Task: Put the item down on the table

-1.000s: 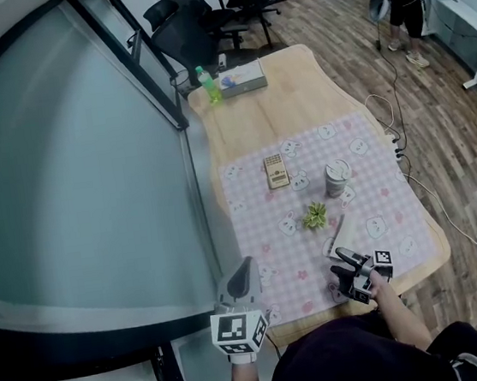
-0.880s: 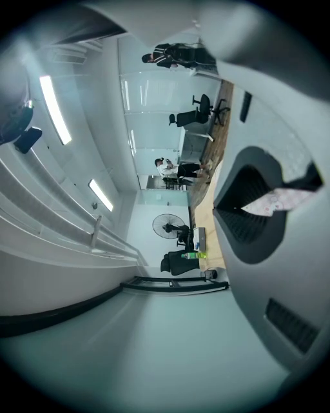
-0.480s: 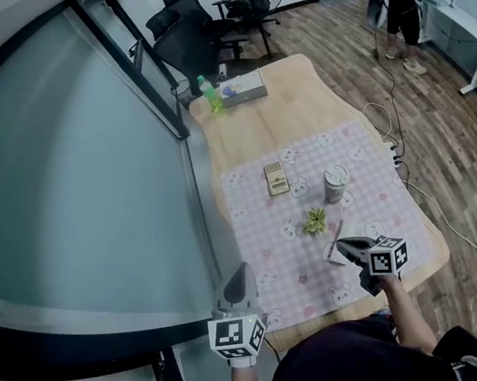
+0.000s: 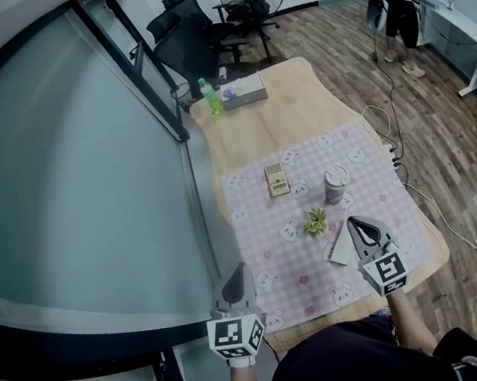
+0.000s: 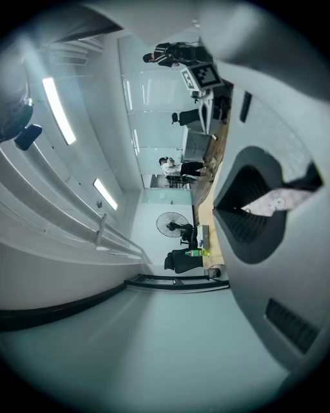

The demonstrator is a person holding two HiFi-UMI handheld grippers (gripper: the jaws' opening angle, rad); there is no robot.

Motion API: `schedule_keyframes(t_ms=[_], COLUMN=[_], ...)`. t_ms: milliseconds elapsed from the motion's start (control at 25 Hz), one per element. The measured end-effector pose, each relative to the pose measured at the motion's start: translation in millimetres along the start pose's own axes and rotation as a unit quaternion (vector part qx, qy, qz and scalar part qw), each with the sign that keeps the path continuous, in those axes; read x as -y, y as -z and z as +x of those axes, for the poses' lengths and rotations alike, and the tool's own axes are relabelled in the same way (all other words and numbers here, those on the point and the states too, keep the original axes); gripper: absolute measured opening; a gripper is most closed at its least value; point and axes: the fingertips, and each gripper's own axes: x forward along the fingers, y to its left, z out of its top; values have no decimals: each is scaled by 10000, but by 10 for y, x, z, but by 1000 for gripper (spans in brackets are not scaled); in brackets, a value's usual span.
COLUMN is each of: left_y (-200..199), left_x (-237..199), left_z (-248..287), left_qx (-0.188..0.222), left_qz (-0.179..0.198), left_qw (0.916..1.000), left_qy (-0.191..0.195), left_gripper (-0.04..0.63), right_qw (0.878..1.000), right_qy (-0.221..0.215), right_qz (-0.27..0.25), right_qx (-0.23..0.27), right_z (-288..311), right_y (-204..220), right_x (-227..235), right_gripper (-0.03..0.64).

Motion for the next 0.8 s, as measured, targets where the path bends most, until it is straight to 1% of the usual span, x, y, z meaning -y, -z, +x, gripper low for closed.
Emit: schedule_keyframes(t_ms=[120,200,280,360,440,680,800], left_y=[-13,-32,-55,-83,-96,-118,-129], left_x=[-81,-166,-235,-290,-318,-268,-270], left_z=[-35,-65,-91,-111,-119,-111,-113], left_qx=[4,44,103,162,199,231,278], left_qz=[35,33,30,27,10,53,76], left_qw=[9999,9998,9994,9990,9987,9992,9989], left_qy=[-101,-213,-317,-415,-463,-331,-364], left_gripper=[2,1,2,1,1,2,1], right_qw=[9971,9935,9903,9891,9898,9906,9914], right_qy=[116,176,238,268,286,277,290], right_qz=[-315,-406,-437,-458,-367,-262,-232], right_qx=[690,1045,1294,1372,1347,1314,1256], right_z=[-115,-201,-274,-285,-265,-242,-226], right_y=[-376,-550,-681,-735,-734,-738,-715], right_x=[-21,-38,-29,-16,-9,-20,3], right_gripper=[14,14,14,14,14,14,14])
